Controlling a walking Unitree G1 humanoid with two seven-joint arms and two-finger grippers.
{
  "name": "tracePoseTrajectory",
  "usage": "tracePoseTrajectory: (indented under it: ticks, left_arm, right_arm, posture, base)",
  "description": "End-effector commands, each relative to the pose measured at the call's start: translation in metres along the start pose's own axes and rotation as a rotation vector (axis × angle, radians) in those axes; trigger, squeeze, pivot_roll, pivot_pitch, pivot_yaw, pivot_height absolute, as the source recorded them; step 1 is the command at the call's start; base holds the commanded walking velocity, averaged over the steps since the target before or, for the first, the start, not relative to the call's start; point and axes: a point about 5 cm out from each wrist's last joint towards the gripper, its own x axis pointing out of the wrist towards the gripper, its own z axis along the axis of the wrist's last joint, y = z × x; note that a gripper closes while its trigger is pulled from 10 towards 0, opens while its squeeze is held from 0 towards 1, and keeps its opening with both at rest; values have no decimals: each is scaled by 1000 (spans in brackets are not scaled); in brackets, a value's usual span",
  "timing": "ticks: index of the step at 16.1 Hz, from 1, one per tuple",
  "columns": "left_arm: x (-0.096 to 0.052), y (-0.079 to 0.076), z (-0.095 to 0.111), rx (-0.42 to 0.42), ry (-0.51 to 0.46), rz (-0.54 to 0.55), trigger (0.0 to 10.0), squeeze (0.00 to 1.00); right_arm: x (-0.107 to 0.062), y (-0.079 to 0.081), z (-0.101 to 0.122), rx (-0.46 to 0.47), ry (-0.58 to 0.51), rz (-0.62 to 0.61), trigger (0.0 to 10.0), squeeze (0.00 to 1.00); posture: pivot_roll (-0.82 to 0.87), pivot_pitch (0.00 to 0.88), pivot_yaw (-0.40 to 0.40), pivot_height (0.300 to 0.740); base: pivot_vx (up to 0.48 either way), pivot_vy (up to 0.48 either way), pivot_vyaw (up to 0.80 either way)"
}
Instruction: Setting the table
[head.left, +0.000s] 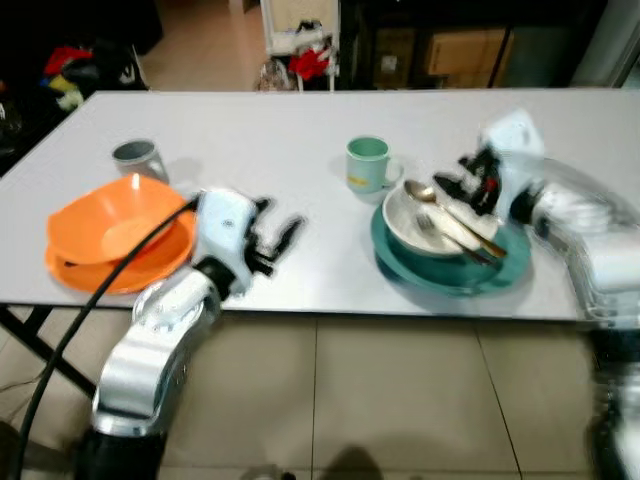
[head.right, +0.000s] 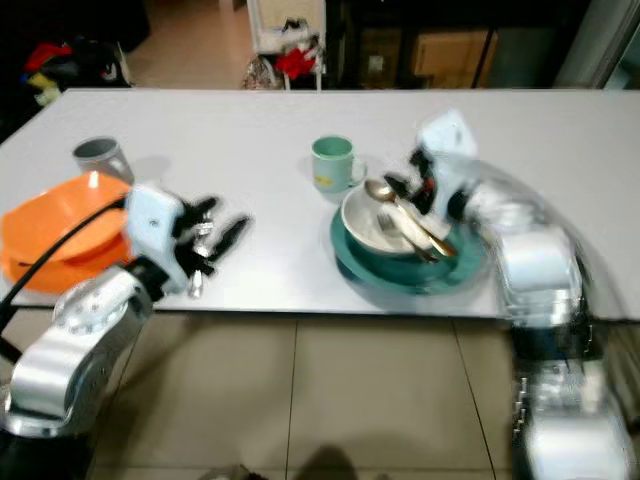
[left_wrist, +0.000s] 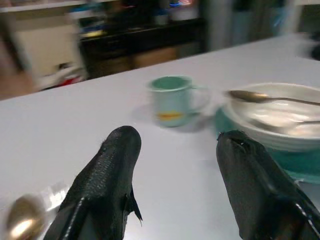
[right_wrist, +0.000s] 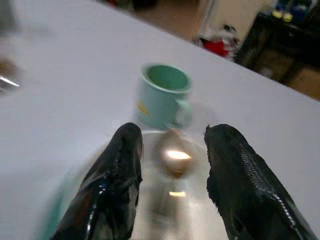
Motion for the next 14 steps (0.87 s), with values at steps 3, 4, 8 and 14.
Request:
tracePoseTrajectory:
  ticks: [3, 4, 8, 14]
  left_arm:
    - [-7, 2, 4, -29, -49, 127, 10000, 0]
    - [-11, -4, 3, -48, -57, 144, 10000, 0]
    - [-11, -10, -1, -47, -51, 179, 10000, 0]
    - [-11, -12, -3, -47, -48, 189, 10000, 0]
  right_arm:
    - [-27, 19, 6, 32, -133, -143, 10000, 1000]
    - [-41, 29, -2, 50, -157, -220, 10000, 1000]
    - [-55, 41, -19, 97, -169, -314, 10000, 1000]
    - [-57, 50, -21, 132, -178, -281, 10000, 1000]
  posture:
    - [1, 0, 101, 740]
    - [-7, 0, 107, 740]
    - [1, 0, 94, 740]
    - [-9, 0, 90, 740]
  base:
    - [0, -315, 0]
    - [0, -446, 0]
    - [0, -480, 0]
    - [0, -480, 0]
